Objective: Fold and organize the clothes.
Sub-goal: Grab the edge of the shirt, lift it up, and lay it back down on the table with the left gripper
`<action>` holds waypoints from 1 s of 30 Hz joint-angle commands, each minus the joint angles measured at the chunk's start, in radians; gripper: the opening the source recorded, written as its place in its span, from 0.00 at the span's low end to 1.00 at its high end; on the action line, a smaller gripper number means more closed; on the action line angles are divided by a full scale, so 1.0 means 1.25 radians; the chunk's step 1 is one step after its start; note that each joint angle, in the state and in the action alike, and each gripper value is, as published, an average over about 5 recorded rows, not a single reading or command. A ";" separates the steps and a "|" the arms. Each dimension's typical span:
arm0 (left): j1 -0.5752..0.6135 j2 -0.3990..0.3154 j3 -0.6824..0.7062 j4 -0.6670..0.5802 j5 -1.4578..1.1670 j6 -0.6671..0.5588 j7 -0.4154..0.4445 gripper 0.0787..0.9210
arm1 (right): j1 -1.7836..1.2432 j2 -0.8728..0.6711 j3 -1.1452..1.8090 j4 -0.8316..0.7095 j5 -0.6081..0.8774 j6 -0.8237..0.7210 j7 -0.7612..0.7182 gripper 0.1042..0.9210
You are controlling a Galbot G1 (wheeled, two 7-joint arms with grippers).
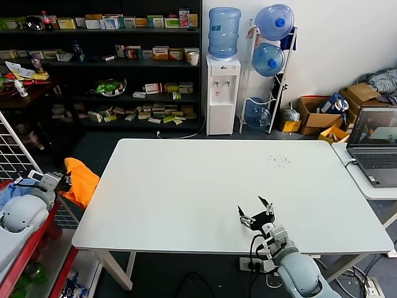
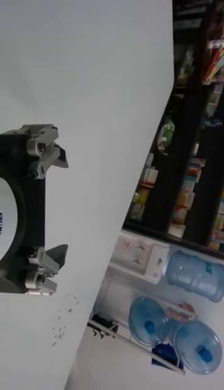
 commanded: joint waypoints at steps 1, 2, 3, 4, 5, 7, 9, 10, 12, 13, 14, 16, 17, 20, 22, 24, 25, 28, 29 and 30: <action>0.015 -0.098 0.013 -0.093 -0.083 0.025 -0.069 0.06 | -0.004 -0.002 0.007 -0.004 -0.001 -0.001 0.000 0.88; 0.018 -0.103 0.014 -0.107 -0.091 0.029 -0.077 0.06 | -0.004 -0.002 0.008 -0.005 -0.001 -0.001 0.000 0.88; 0.022 -0.108 0.016 -0.121 -0.101 0.032 -0.085 0.06 | -0.004 -0.003 0.009 -0.006 -0.001 -0.002 0.001 0.88; 0.026 -0.113 0.018 -0.136 -0.111 0.036 -0.094 0.06 | -0.003 -0.003 0.010 -0.007 -0.001 -0.002 0.001 0.88; 0.029 -0.120 0.021 -0.152 -0.121 0.041 -0.104 0.06 | -0.003 -0.004 0.010 -0.008 -0.001 -0.003 0.001 0.88; 0.036 -0.134 0.026 -0.181 -0.141 0.049 -0.123 0.06 | -0.003 -0.004 0.010 -0.010 -0.002 -0.004 0.001 0.88; 0.043 -0.152 0.034 -0.204 -0.162 0.055 -0.143 0.06 | -0.003 -0.004 0.010 -0.011 -0.003 -0.005 0.001 0.88; 0.046 -0.162 0.038 -0.214 -0.171 0.057 -0.153 0.06 | -0.004 -0.004 0.011 -0.011 -0.003 -0.005 0.000 0.88; 0.051 -0.187 0.054 -0.231 -0.186 0.061 -0.174 0.06 | -0.005 -0.006 0.012 -0.012 -0.003 -0.003 -0.001 0.88; 0.053 -0.200 0.062 -0.236 -0.190 0.062 -0.182 0.06 | -0.006 -0.007 0.012 -0.013 -0.003 -0.002 -0.001 0.88; 0.054 -0.219 0.072 -0.241 -0.194 0.062 -0.190 0.06 | -0.006 -0.009 0.013 -0.014 -0.003 0.000 -0.001 0.88; 0.056 -0.259 0.091 -0.242 -0.198 0.061 -0.205 0.06 | -0.007 -0.012 0.016 -0.015 -0.002 0.005 -0.003 0.88; 0.056 -0.282 0.100 -0.241 -0.200 0.060 -0.212 0.06 | -0.007 -0.013 0.017 -0.015 -0.002 0.008 -0.003 0.88; 0.053 -0.352 0.128 -0.229 -0.200 0.053 -0.233 0.06 | -0.011 -0.018 0.021 -0.014 -0.001 0.021 -0.006 0.88; 0.049 -0.400 0.146 -0.218 -0.196 0.045 -0.245 0.06 | -0.014 -0.022 0.027 -0.013 0.000 0.031 -0.009 0.88; 0.045 -0.446 0.162 -0.203 -0.190 0.035 -0.253 0.06 | -0.020 -0.026 0.035 -0.011 0.002 0.044 -0.014 0.88; 0.043 -0.467 0.169 -0.195 -0.185 0.029 -0.257 0.06 | -0.024 -0.029 0.039 -0.009 0.003 0.051 -0.017 0.88; 0.040 -0.534 0.190 -0.167 -0.170 0.010 -0.264 0.06 | -0.038 -0.037 0.054 -0.002 0.009 0.078 -0.029 0.88; 0.039 -0.555 0.196 -0.158 -0.165 0.004 -0.265 0.06 | -0.043 -0.039 0.058 0.001 0.012 0.086 -0.033 0.88; 0.040 -0.579 0.201 -0.148 -0.160 -0.001 -0.267 0.06 | -0.048 -0.042 0.063 0.003 0.014 0.092 -0.036 0.88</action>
